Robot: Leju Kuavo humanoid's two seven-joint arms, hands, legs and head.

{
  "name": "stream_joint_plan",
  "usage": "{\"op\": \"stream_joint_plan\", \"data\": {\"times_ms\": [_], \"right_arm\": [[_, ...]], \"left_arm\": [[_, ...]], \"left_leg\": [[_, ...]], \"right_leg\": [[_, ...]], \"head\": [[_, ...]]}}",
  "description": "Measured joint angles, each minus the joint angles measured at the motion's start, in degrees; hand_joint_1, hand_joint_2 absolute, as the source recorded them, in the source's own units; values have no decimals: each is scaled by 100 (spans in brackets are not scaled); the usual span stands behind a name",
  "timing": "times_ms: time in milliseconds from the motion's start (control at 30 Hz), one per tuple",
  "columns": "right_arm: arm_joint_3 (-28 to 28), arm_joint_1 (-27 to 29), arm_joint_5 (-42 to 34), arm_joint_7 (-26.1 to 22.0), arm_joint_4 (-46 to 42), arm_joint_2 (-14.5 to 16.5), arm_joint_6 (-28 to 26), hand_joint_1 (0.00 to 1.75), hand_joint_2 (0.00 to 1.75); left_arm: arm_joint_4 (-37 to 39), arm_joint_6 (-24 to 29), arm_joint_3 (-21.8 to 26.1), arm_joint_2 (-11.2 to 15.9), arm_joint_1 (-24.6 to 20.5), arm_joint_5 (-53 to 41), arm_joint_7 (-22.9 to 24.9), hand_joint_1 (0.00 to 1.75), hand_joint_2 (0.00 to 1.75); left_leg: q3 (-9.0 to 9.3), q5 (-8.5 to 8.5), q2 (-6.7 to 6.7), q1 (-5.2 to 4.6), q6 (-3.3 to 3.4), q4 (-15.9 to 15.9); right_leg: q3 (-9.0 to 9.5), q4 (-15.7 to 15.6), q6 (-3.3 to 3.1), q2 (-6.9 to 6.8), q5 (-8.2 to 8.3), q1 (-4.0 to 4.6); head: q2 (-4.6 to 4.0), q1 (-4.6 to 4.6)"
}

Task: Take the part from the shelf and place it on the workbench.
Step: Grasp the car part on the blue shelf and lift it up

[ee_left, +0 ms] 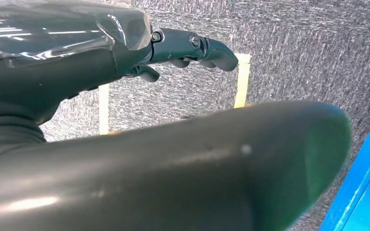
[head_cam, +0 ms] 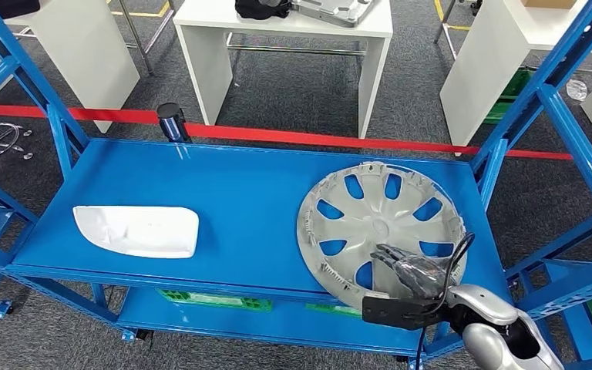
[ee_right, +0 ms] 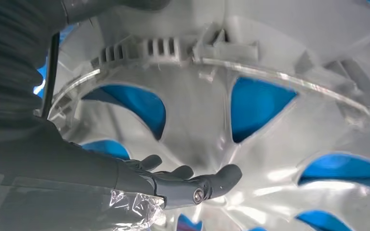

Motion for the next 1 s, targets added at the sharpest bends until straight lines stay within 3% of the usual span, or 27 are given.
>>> {"op": "stream_joint_plan", "data": {"times_ms": [67, 133, 233, 300, 400, 433, 467, 500, 600, 667, 733, 800, 833, 900, 967, 1000], "right_arm": [[-43, 50, 21, 2, -15, -8, 30, 145, 175], [-65, 92, 34, -2, -47, -13, 36, 151, 175], [-73, 140, 41, -8, -98, -15, 34, 174, 175], [-78, 151, 60, -9, -126, -12, 31, 175, 175], [-83, 185, 130, -38, -140, 11, -4, 175, 175], [-88, 202, 155, -50, -140, 21, -26, 175, 175], [-96, 218, 178, -60, -140, 31, -48, 175, 175], [-105, 231, 197, -67, -140, 41, -66, 175, 175], [-131, 269, 250, -80, -141, 77, -108, 175, 175], [-155, 300, 289, -86, -142, 102, -145, 175, 175], [-182, 330, 310, -91, -143, 127, -177, 175, 175], [-202, 360, 317, -92, -143, 144, -187, 175, 175], [-210, 374, 319, -92, -142, 149, -188, 175, 175], [-217, 397, 322, -92, -140, 154, -187, 175, 175], [-225, 411, 324, -92, -137, 157, -188, 175, 175], [-229, 418, 323, -92, -137, 161, -192, 175, 175]], "left_arm": [[0, 3, -16, -4, 0, 0, 1, 0, 0], [0, 9, -24, -8, -1, 0, 1, 0, 0], [0, 13, -26, -7, -2, 0, 1, 0, 0], [0, 19, -27, -3, 0, 0, 1, 0, 0], [0, 48, -28, -2, 0, 0, 1, 0, 0], [0, 57, -28, -4, 2, 0, 0, 0, 0], [0, 63, -28, -5, 4, 0, -1, 0, 0], [0, 76, -27, -5, 4, 0, -2, 0, 0], [0, 122, -26, 5, -4, 0, -5, 0, 0], [0, 155, -25, 7, -9, 0, -7, 0, 0], [0, 185, -22, 7, -8, 0, -9, 0, 0], [0, 198, -21, 5, -10, 0, -10, 0, 0], [0, 204, -21, 4, -12, 0, -11, 0, 0], [0, 209, -21, 0, -12, 0, -11, 0, 0], [0, 212, -21, -6, -10, 0, -16, 0, 0], [0, 212, -21, -9, -11, 0, -45, 0, 44]], "left_leg": [[21, -29, -8, 2, -33, 26], [25, -79, -10, -18, -92, 72], [30, -115, -9, -18, -165, 95], [-49, -249, -3, 5, -228, 284], [-532, -784, 6, 45, -318, 1334], [-692, -896, 7, 58, -335, 1665], [-768, -905, 8, 69, -343, 1811], [-735, -812, 8, 76, -345, 1733], [-140, -296, 9, 76, -309, 572], [71, -193, 8, 49, -259, 139], [74, -189, 8, 26, -187, 103], [112, -140, 15, 33, -95, 44], [130, -115, 19, 39, -58, 14], [115, -101, 24, 27, -25, 5], [107, -103, 26, 11, -22, 9], [111, -106, 26, 8, -24, 11]], "right_leg": [[389, -831, 80, -10, 336, -7], [682, -1443, 45, -12, 559, 2], [742, -1536, -83, -5, 606, 16], [778, -1549, -134, -7, 621, -15], [796, -1553, -161, -10, 625, -33], [795, -1552, -161, -10, 624, -33], [795, -1552, -160, -10, 624, -34], [799, -1551, -159, -9, 623, -35], [813, -1549, -144, -4, 621, -25], [799, -1547, -100, -3, 622, -4], [786, -1561, -31, -4, 632, -5], [719, -1436, -1, -7, 557, -18], [605, -1200, -16, -9, 436, -20], [233, -423, -68, -10, 93, -23], [-50, 154, -52, -11, -87, -23], [-39, 128, -15, -11, -44, -25]], "head": [[0, 4], [0, 1], [0, -4], [0, -11], [0, -32], [0, -32], [0, -32], [0, -32], [0, -31], [0, -26], [0, -23], [0, -17], [0, -11], [0, 0], [0, 0], [1, 1]]}}
